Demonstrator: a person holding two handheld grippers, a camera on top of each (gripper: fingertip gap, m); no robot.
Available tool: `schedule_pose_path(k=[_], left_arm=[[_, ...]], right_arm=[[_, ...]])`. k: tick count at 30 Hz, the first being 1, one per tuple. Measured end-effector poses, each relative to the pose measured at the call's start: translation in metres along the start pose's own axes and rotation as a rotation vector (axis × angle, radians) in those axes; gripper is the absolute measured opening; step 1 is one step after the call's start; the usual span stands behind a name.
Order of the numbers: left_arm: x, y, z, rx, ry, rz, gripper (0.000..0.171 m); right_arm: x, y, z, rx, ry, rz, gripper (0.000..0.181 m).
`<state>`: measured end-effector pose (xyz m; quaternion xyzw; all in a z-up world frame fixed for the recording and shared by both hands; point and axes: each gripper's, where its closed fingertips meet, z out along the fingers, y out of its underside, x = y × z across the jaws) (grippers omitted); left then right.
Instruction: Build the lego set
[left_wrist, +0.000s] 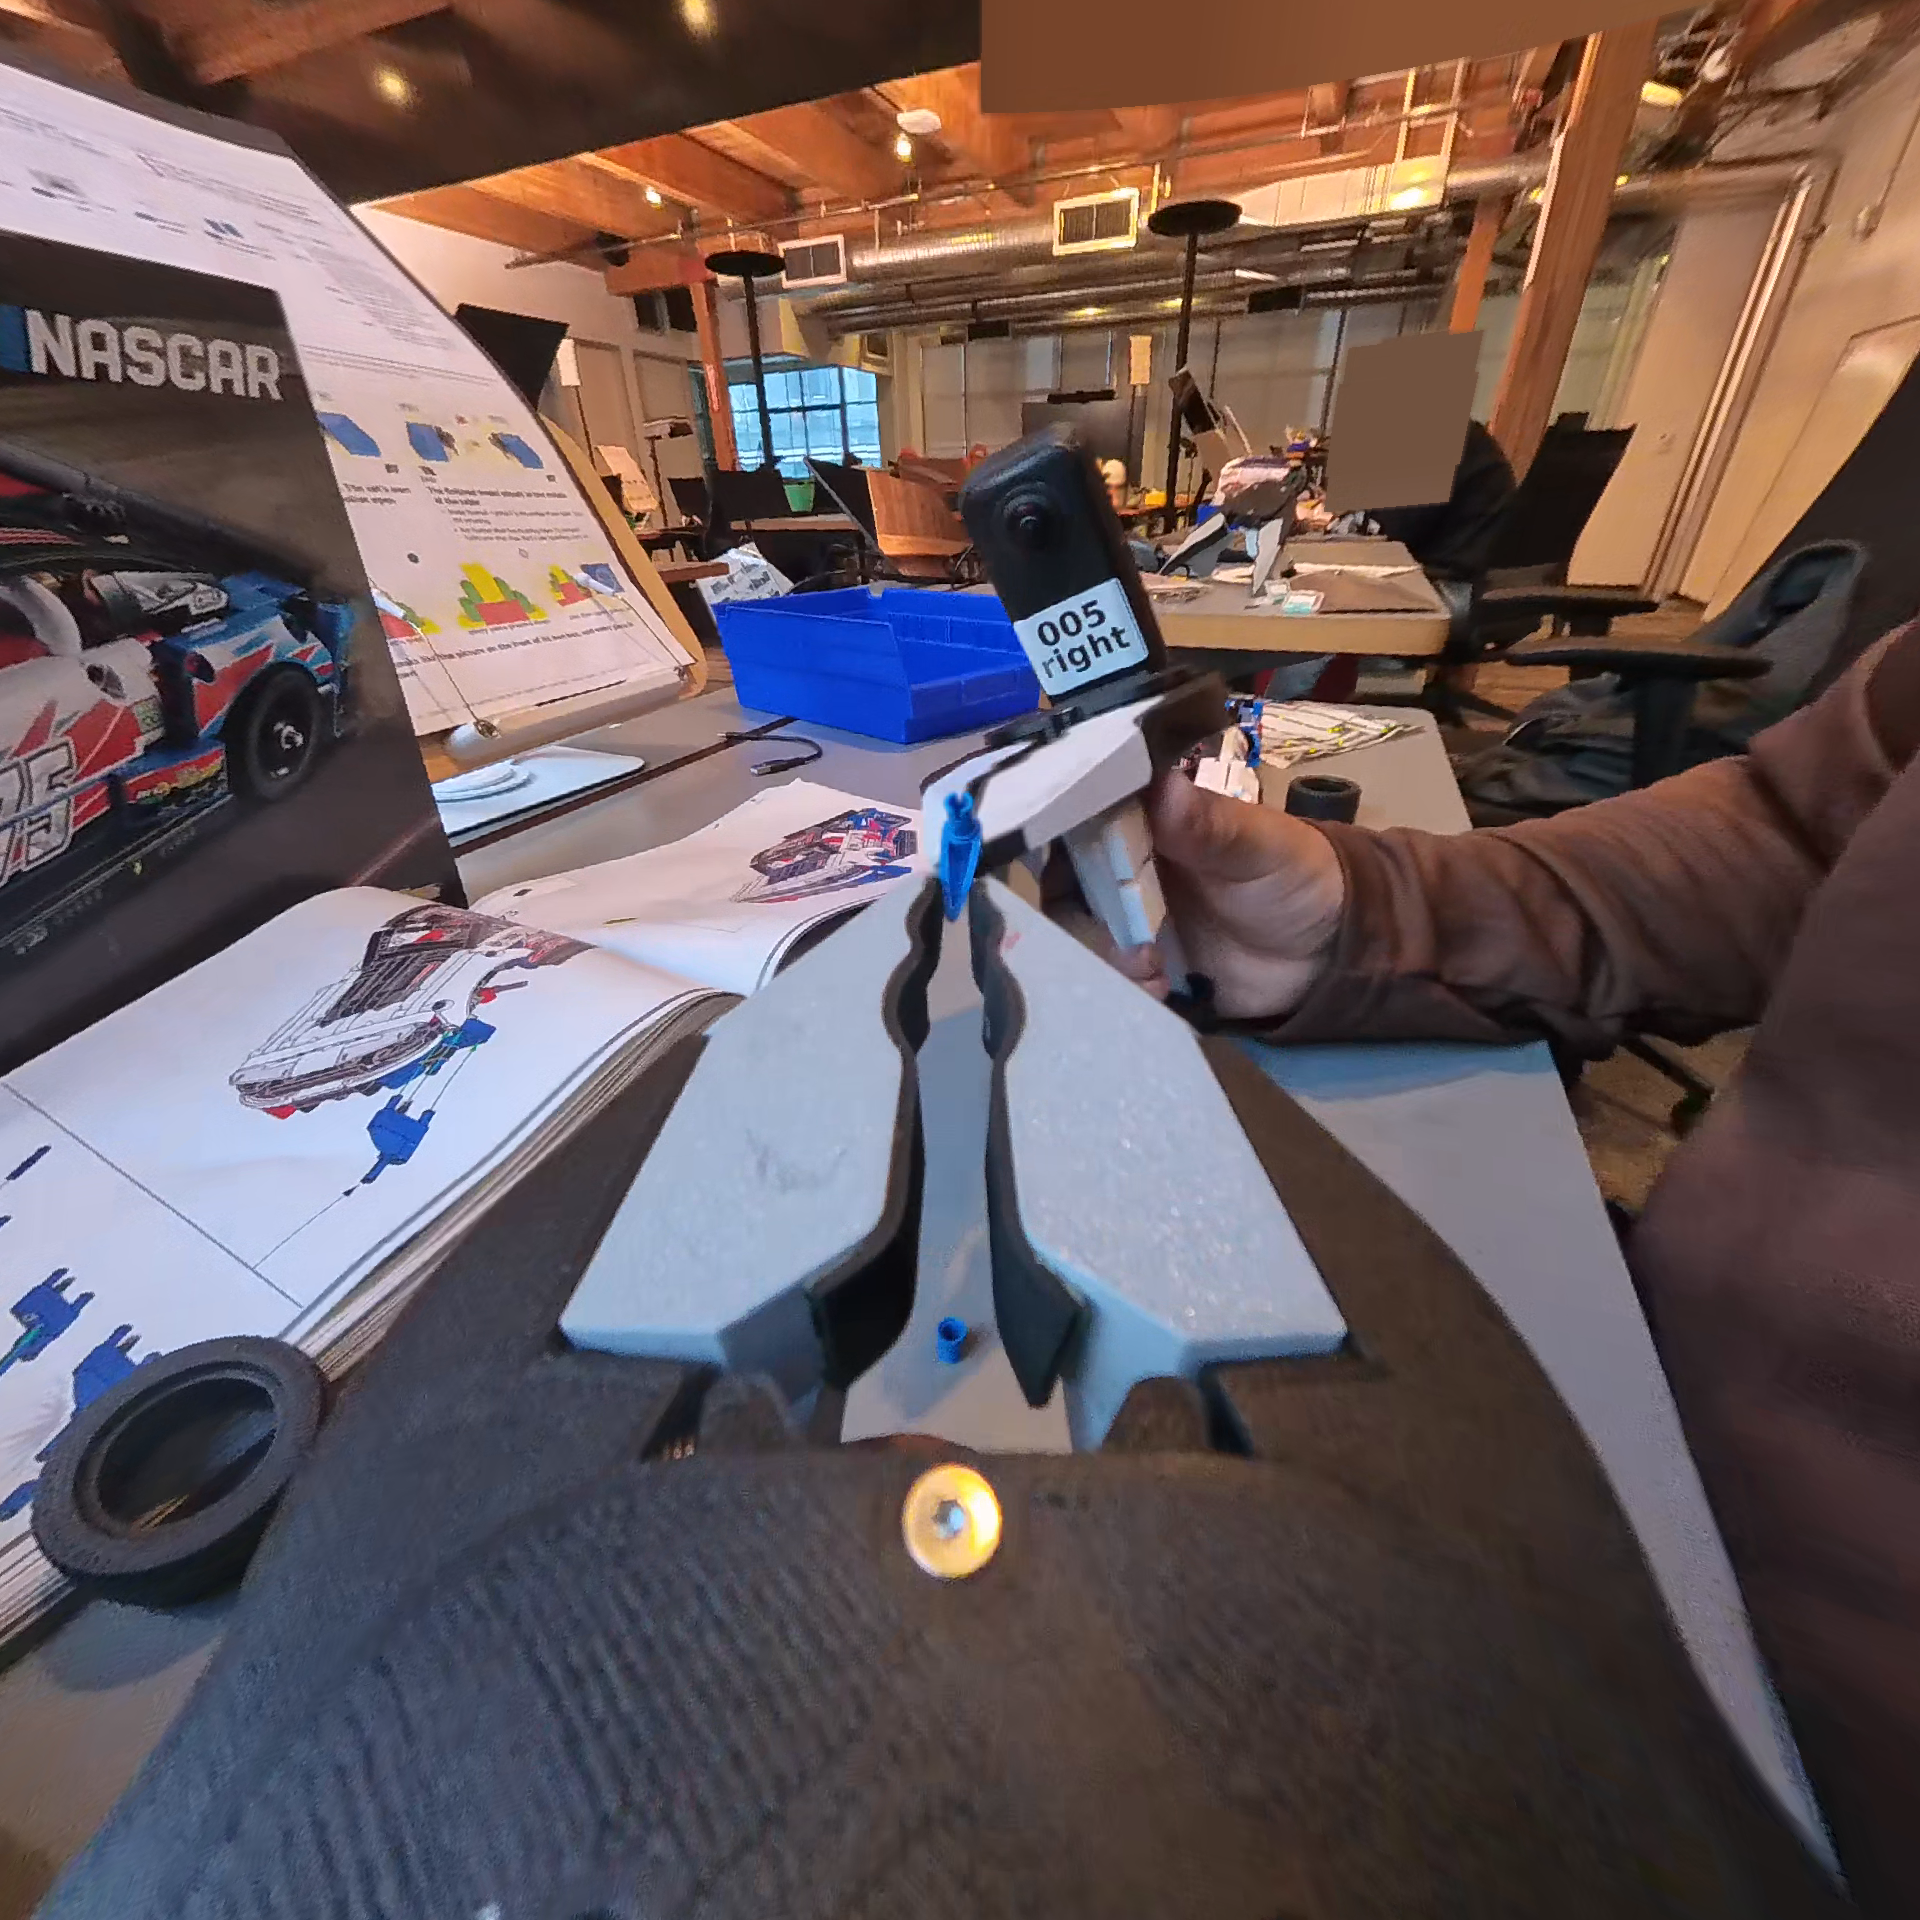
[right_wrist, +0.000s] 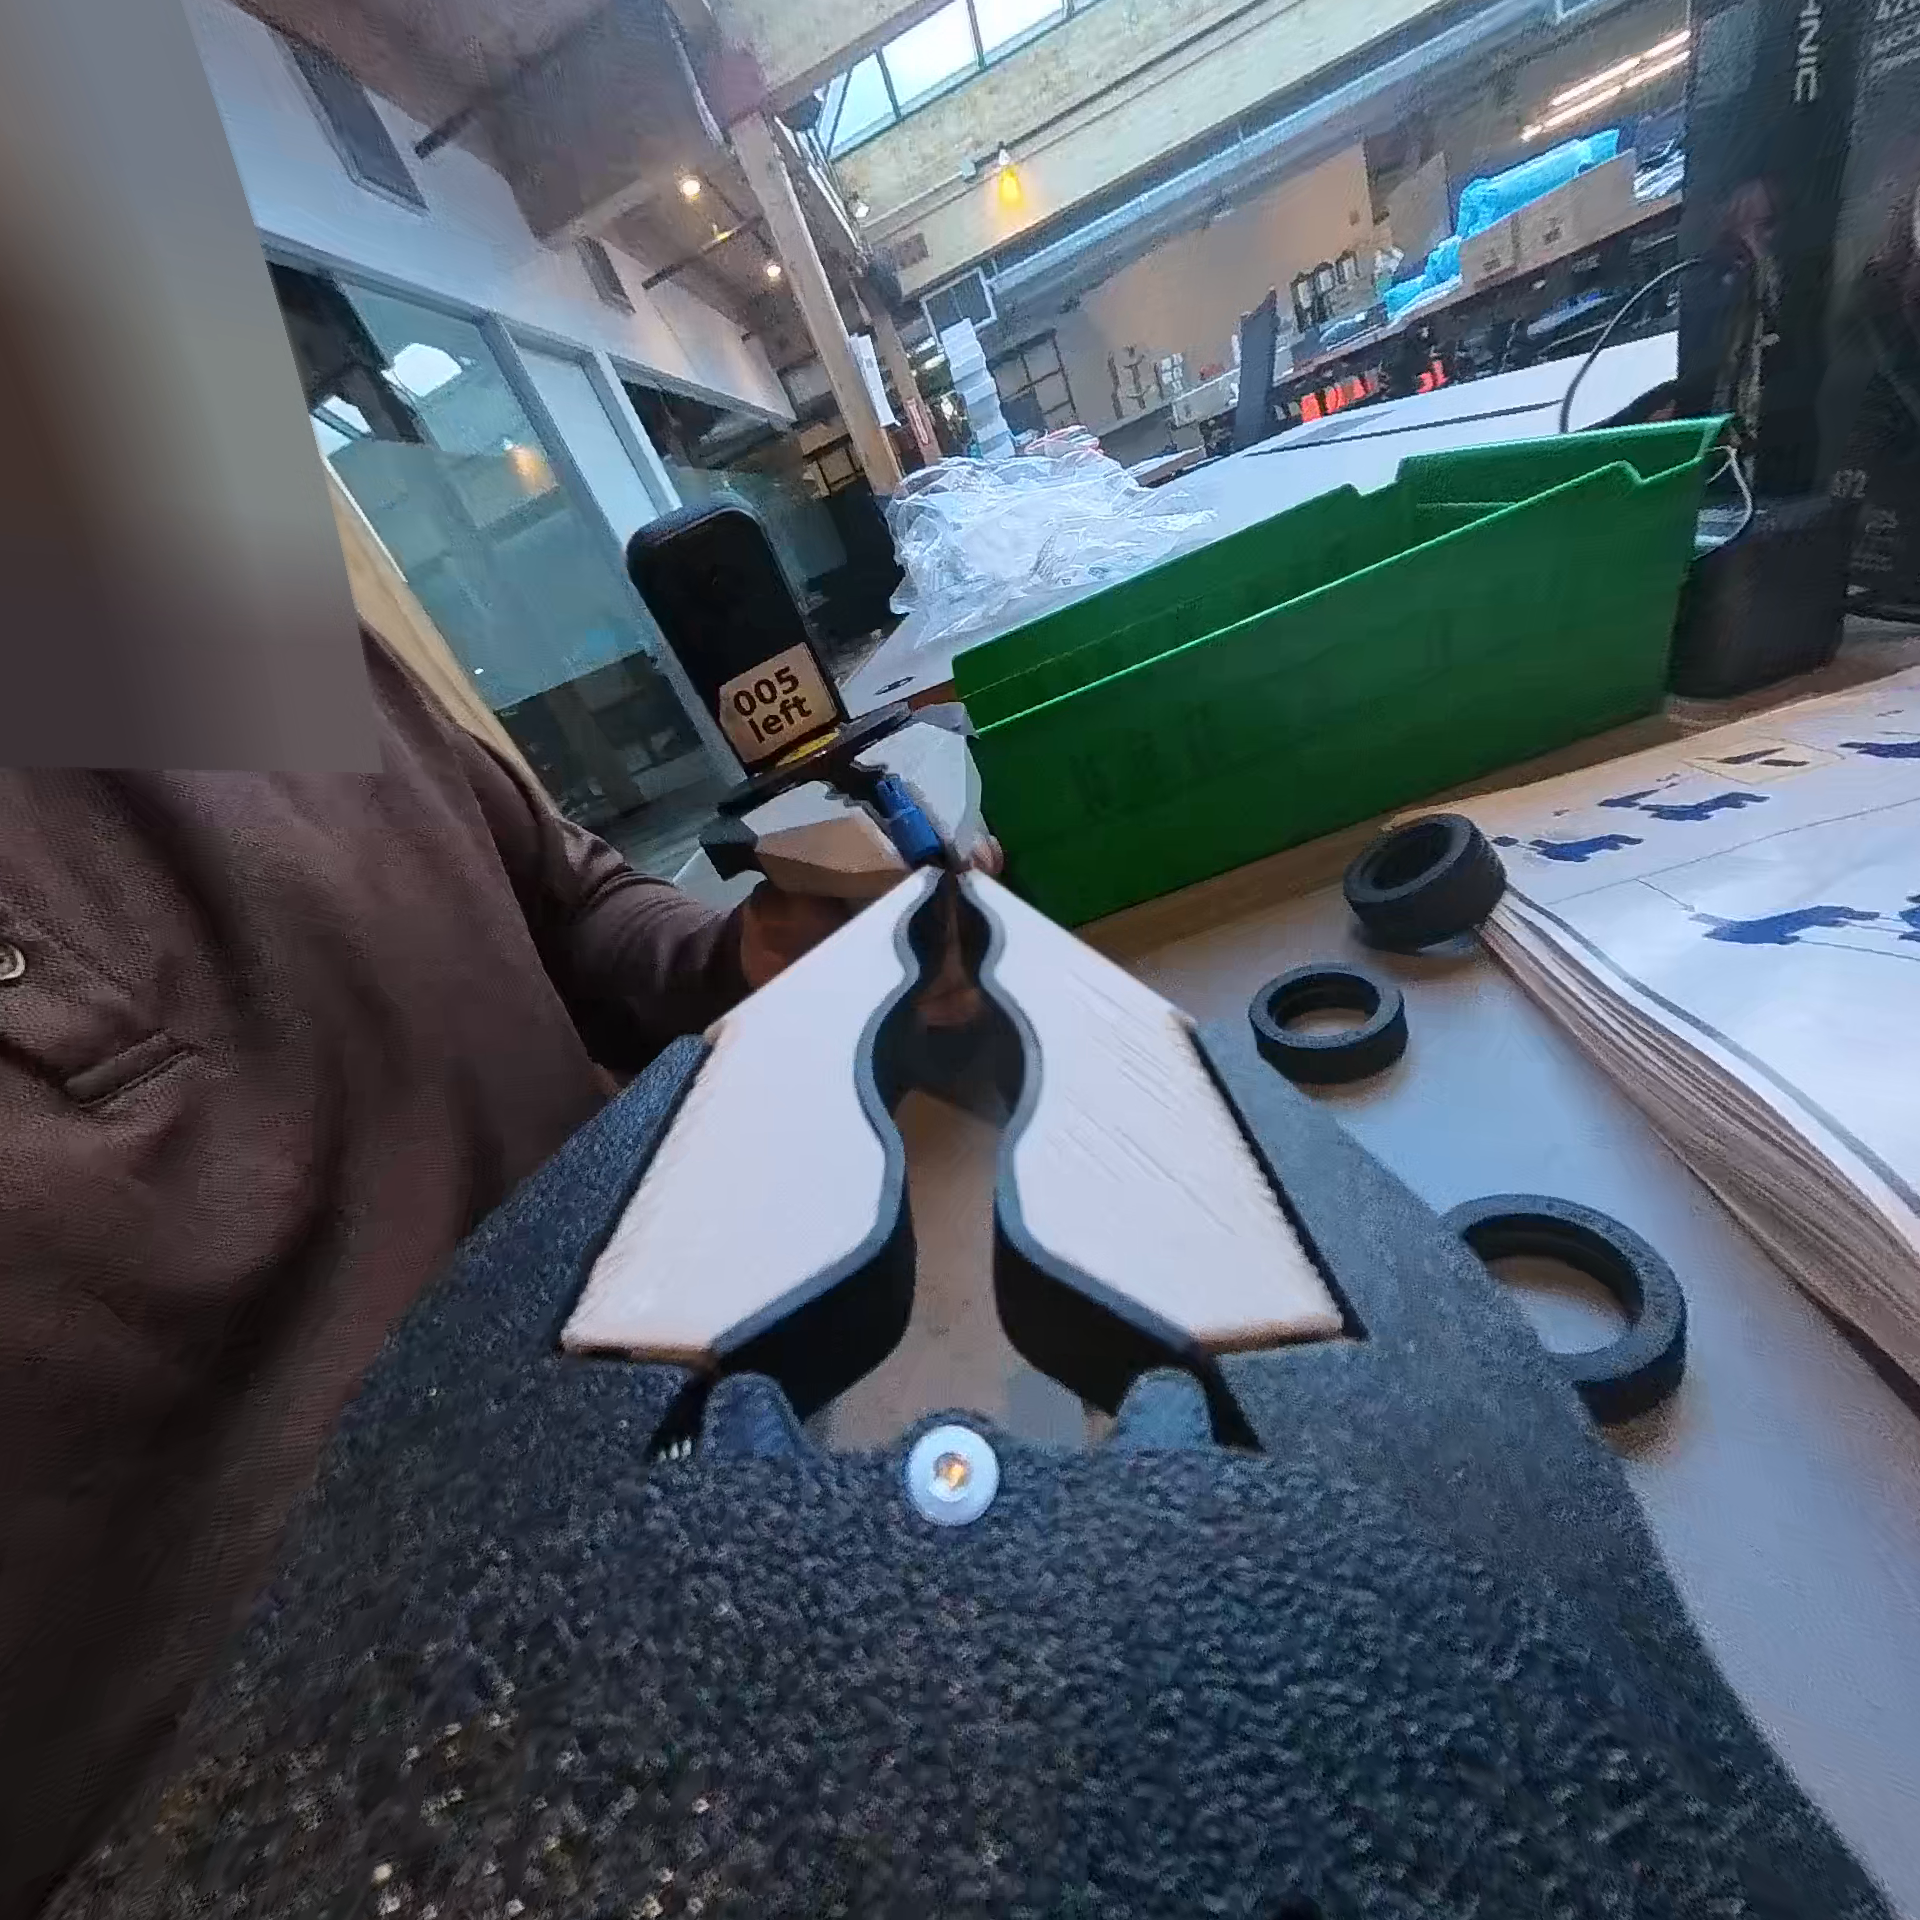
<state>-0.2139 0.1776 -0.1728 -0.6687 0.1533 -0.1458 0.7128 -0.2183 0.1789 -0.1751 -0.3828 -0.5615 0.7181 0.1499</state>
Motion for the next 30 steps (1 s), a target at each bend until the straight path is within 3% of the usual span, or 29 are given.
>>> schedule_pose_path(k=[5, 9, 12, 22, 30], left_arm=[[-0.01, 0.006, -0.001, -0.03, -0.058, -0.034, 0.002], [-0.037, 0.012, -0.008, -0.036, -0.154, -0.197, 0.001], [-0.04, 0.013, -0.01, -0.03, -0.148, -0.288, 0.001], [-0.006, 0.009, 0.0, -0.024, 0.02, -0.29, 0.002], [0.009, 0.014, 0.006, -0.067, 0.075, -0.238, 0.002]], right_arm=[[-0.004, 0.004, -0.001, -0.03, -0.011, 0.042, 0.0], [0.006, 0.001, -0.005, -0.013, 0.05, 0.062, 0.005], [0.012, 0.002, -0.007, -0.015, 0.085, 0.083, 0.007], [0.007, 0.007, -0.001, -0.044, 0.074, 0.059, 0.017], [-0.007, 0.007, 0.003, -0.056, 0.023, -0.007, 0.008]])
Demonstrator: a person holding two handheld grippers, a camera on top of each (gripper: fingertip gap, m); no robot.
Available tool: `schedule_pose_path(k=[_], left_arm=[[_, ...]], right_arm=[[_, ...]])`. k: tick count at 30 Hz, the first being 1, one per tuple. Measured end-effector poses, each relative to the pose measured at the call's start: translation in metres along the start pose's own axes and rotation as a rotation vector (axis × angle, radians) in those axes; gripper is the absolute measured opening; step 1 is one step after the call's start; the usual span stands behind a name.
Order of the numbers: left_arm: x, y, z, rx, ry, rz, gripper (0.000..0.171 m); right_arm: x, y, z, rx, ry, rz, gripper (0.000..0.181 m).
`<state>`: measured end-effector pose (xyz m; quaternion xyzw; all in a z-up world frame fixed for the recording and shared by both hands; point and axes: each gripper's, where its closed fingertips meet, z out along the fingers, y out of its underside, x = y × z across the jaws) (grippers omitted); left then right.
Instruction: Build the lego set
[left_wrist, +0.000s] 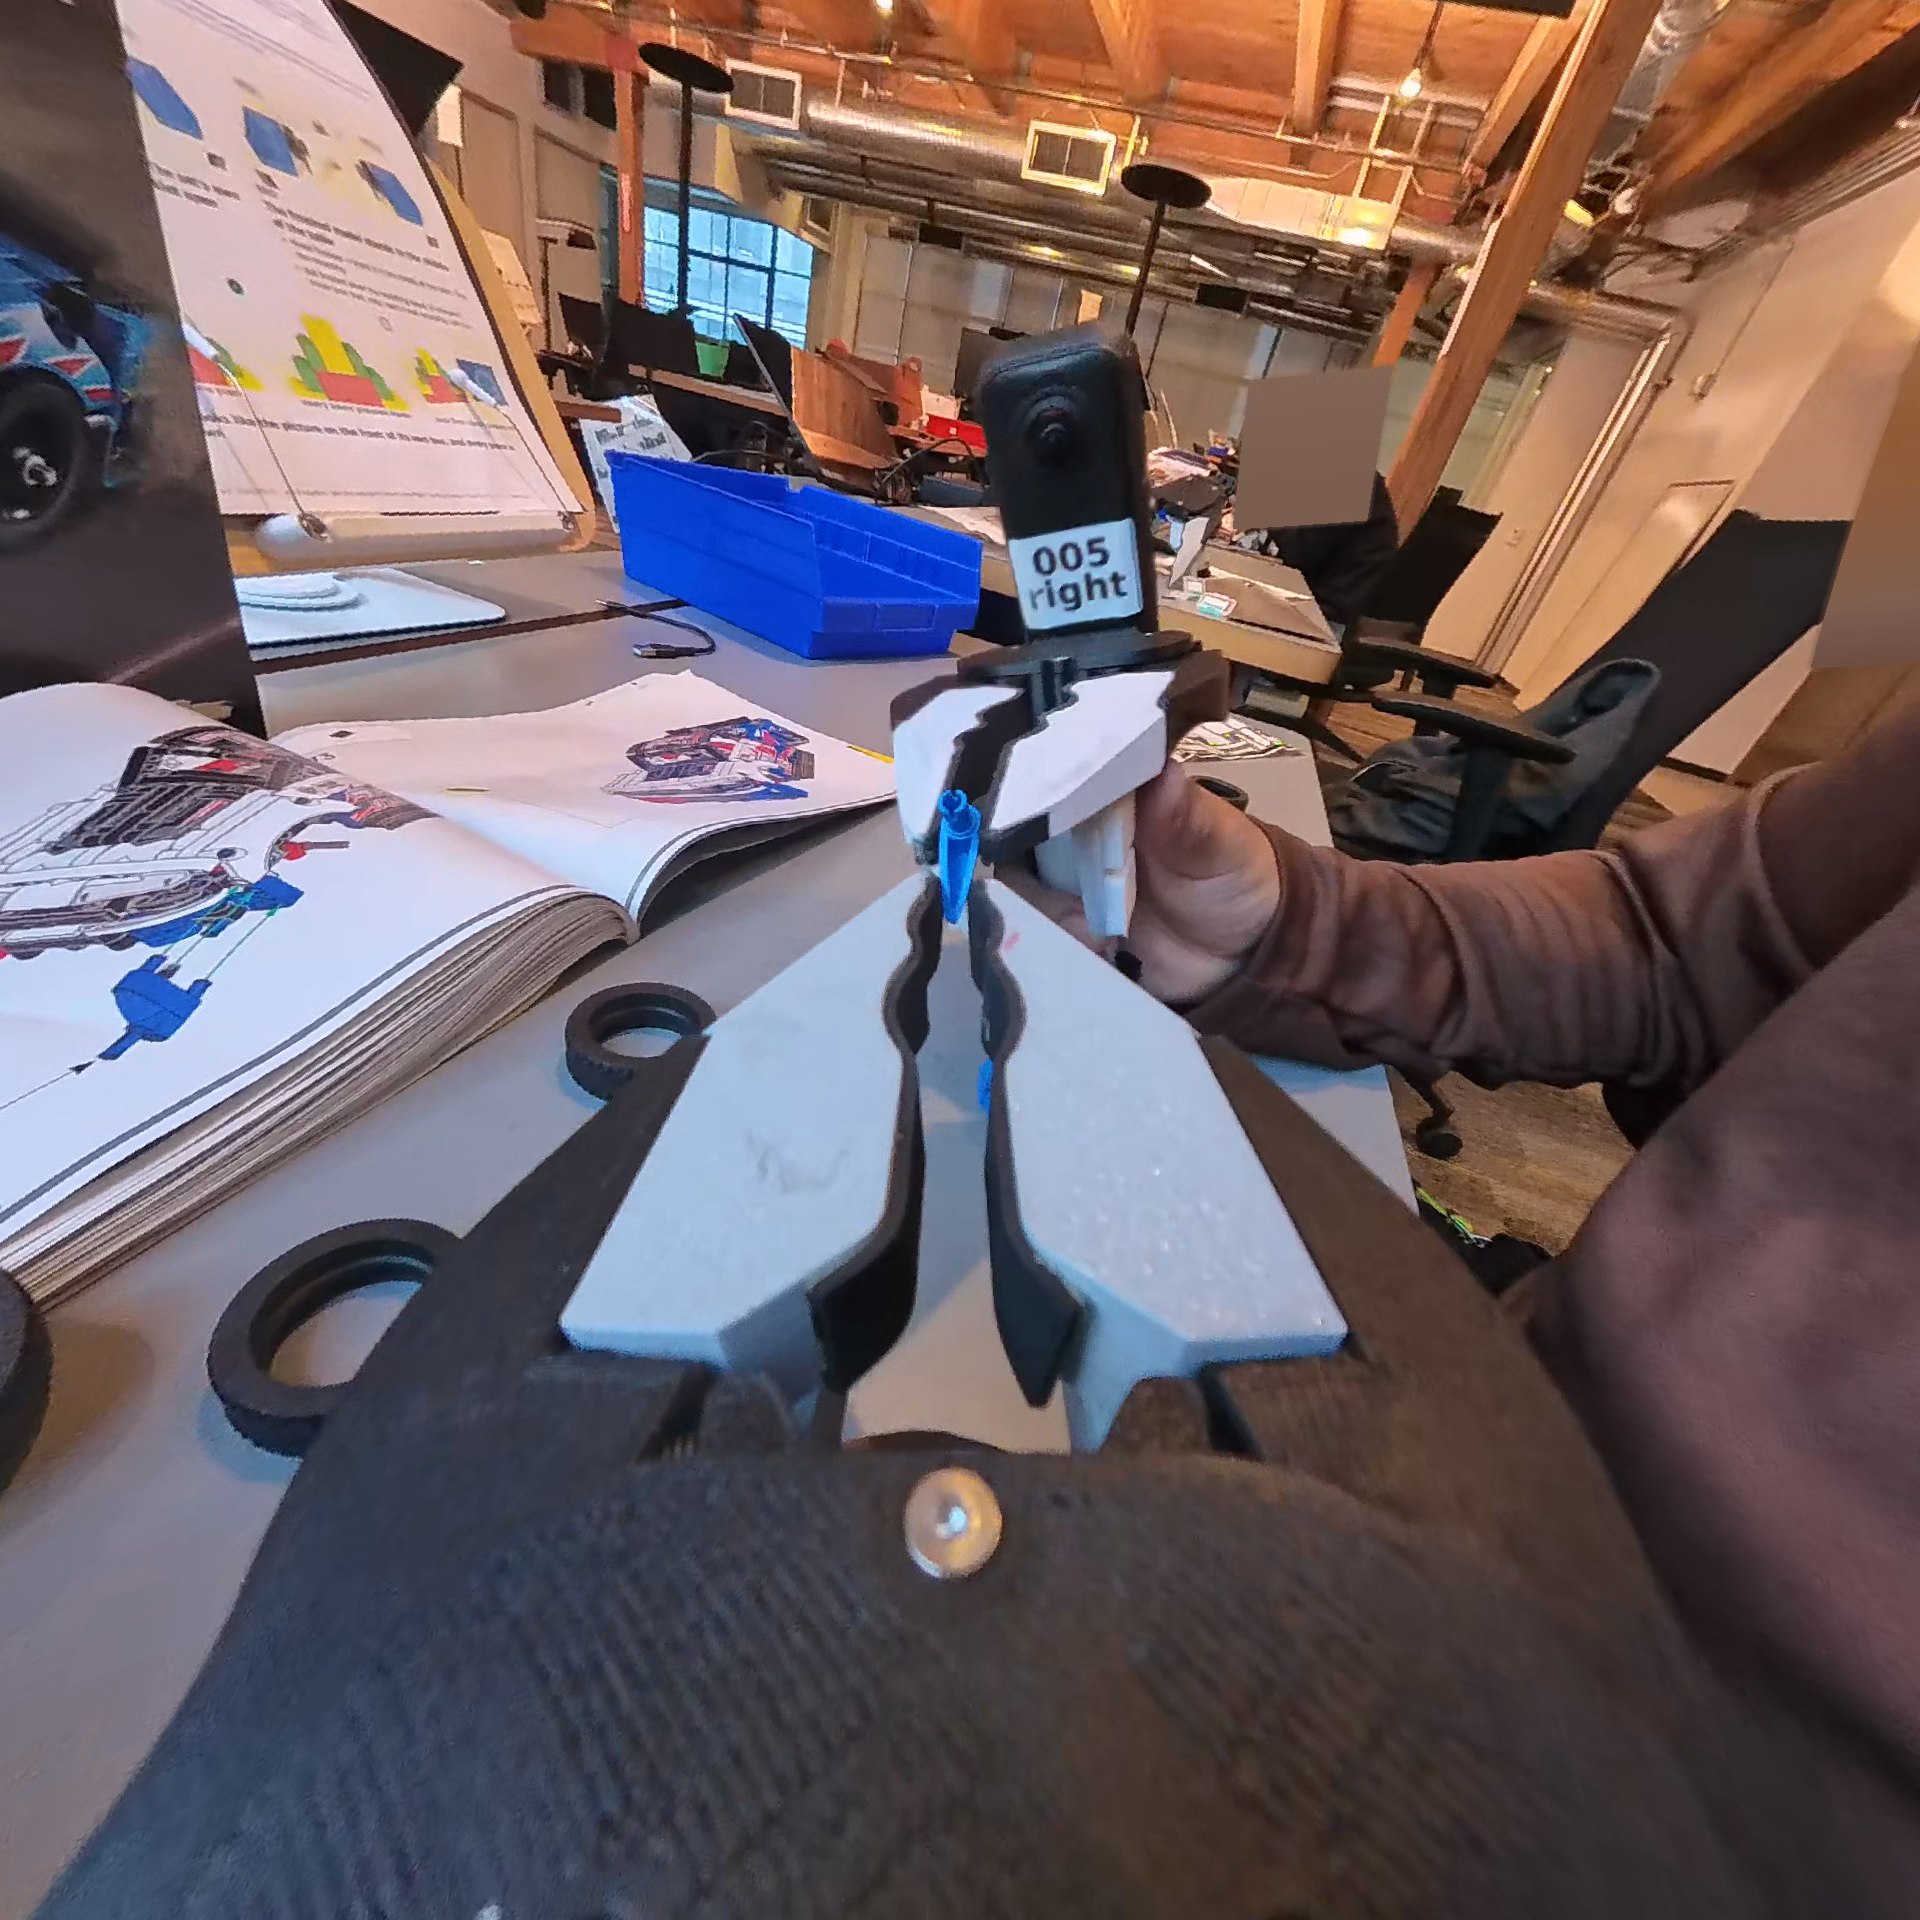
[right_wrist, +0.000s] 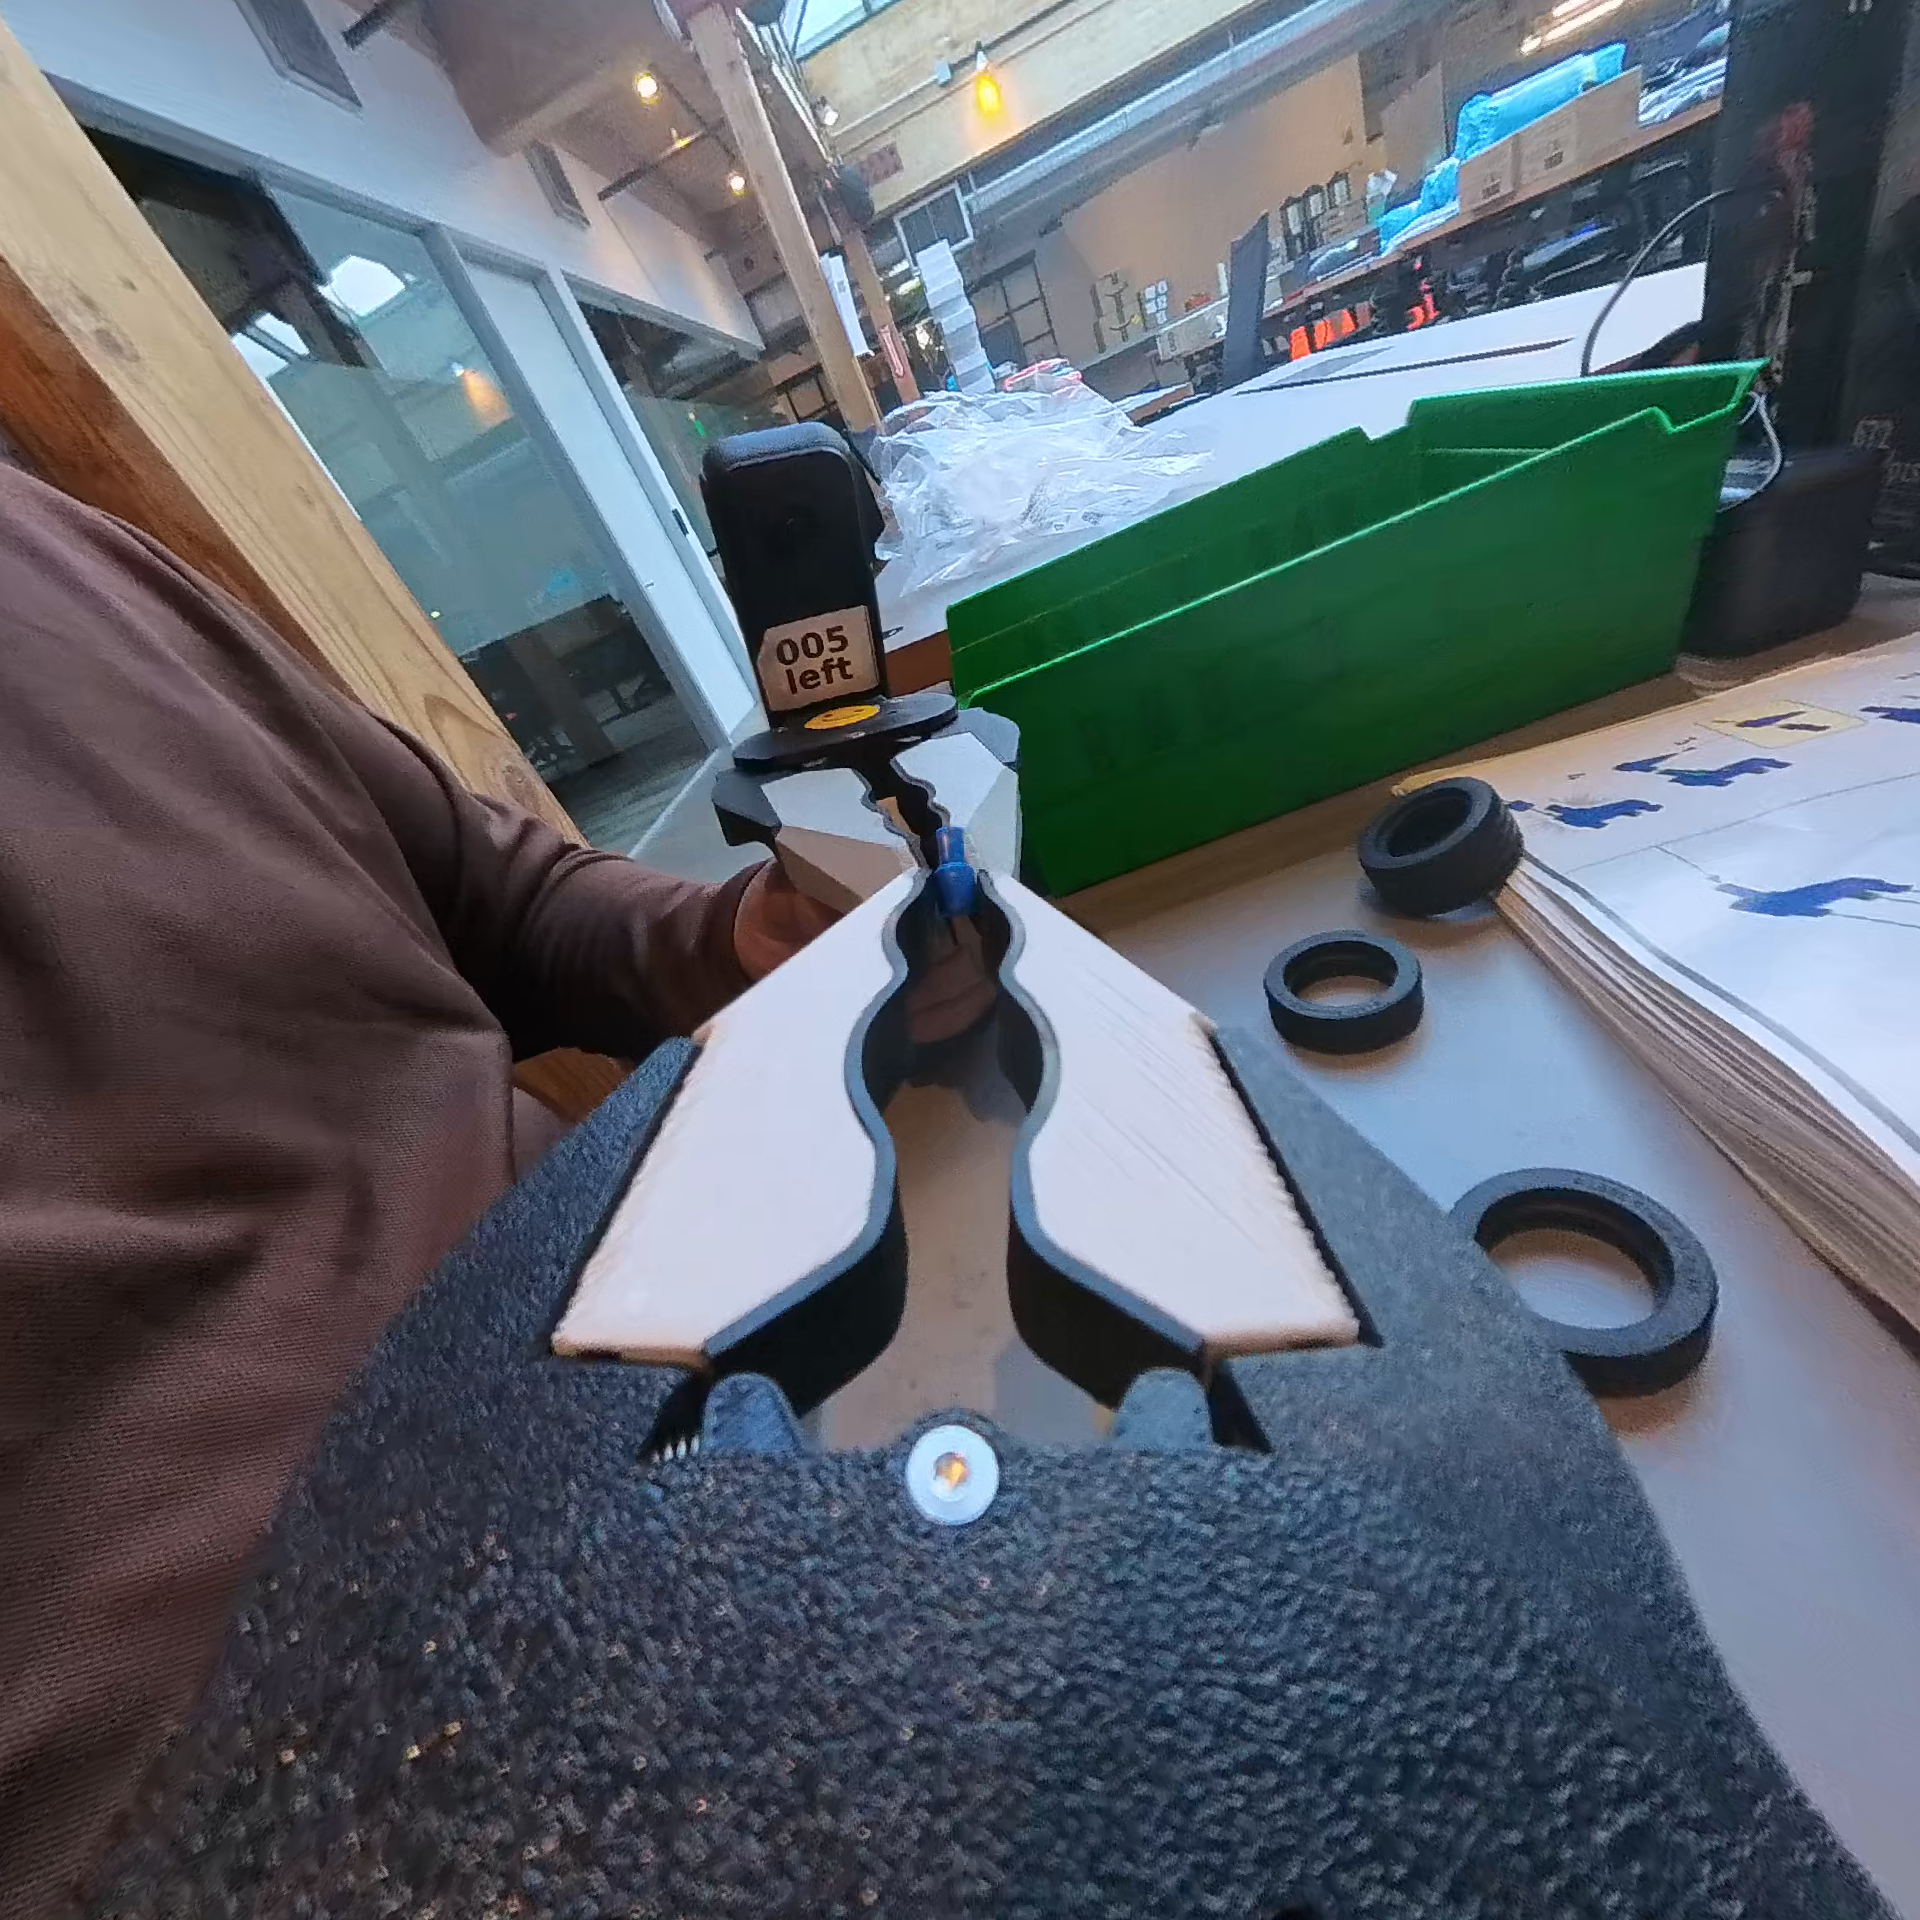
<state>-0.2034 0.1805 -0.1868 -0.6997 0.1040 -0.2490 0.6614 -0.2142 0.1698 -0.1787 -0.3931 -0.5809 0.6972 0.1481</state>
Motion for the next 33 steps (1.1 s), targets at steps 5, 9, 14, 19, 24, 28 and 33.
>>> schedule_pose_path(k=[5, 9, 14, 19, 24, 28, 33], left_arm=[[0.002, 0.005, -0.003, -0.036, -0.005, 0.027, 0.009], [0.002, 0.008, -0.014, -0.069, -0.061, 0.167, 0.007], [0.005, 0.016, -0.015, -0.124, -0.065, 0.239, 0.004], [-0.002, 0.02, -0.016, -0.157, -0.109, 0.247, 0.002], [-0.008, 0.02, -0.016, -0.167, -0.162, 0.278, 0.006], [-0.012, 0.021, -0.016, -0.186, -0.214, 0.361, 0.008], [-0.011, 0.021, -0.014, -0.206, -0.283, 0.509, 0.003]], right_arm=[[-0.004, -0.002, 0.001, -0.011, 0.045, -0.121, 0.007], [-0.009, 0.006, 0.006, -0.062, 0.067, -0.235, 0.007], [-0.009, 0.016, 0.016, -0.109, 0.054, -0.249, 0.007], [-0.004, 0.02, 0.017, -0.11, 0.015, -0.09, 0.007], [0.005, 0.019, 0.014, -0.094, 0.025, 0.038, 0.007], [0.008, 0.016, 0.01, -0.059, -0.002, 0.174, 0.007], [0.01, 0.017, 0.007, -0.051, -0.004, 0.242, 0.007]])
